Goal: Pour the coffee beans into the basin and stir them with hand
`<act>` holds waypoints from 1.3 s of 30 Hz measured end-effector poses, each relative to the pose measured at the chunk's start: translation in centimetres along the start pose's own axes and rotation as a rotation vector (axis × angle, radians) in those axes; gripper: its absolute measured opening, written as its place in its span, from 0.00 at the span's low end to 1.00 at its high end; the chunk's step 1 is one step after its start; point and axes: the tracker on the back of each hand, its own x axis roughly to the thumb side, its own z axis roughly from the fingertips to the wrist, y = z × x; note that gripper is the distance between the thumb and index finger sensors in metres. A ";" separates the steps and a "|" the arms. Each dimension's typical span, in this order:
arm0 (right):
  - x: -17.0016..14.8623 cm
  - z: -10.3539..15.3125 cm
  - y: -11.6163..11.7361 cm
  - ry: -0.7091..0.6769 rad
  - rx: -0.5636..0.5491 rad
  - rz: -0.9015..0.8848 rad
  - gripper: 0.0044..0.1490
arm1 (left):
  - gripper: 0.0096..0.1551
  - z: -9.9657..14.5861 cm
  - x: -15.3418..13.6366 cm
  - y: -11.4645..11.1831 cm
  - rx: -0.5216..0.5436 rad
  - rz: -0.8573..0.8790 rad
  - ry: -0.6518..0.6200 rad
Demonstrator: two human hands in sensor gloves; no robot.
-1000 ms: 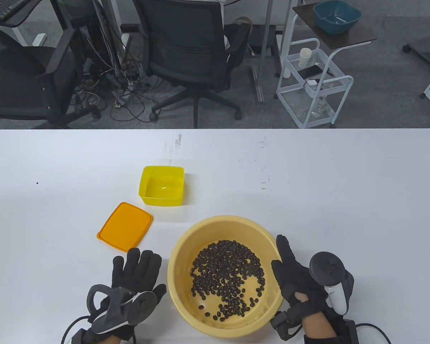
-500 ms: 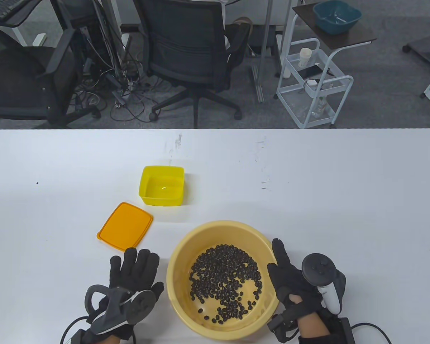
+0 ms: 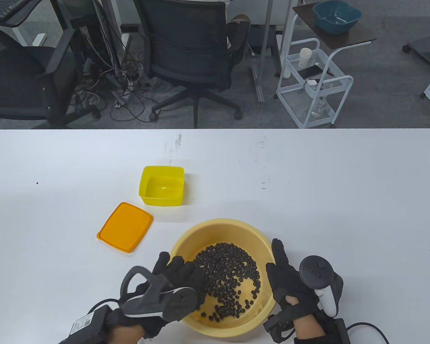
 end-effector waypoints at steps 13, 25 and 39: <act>0.0 0.0 0.0 -0.005 -0.005 0.016 0.39 | 0.34 -11.8 5.3 -3.4 -0.820 0.183 -0.287; -0.1 0.1 0.1 -0.003 0.001 0.016 0.40 | 0.34 -16.5 3.2 -1.5 -0.306 0.242 -0.194; -0.1 0.3 0.2 0.014 -0.016 0.028 0.40 | 0.37 -15.3 2.6 -3.0 -0.761 -0.244 0.001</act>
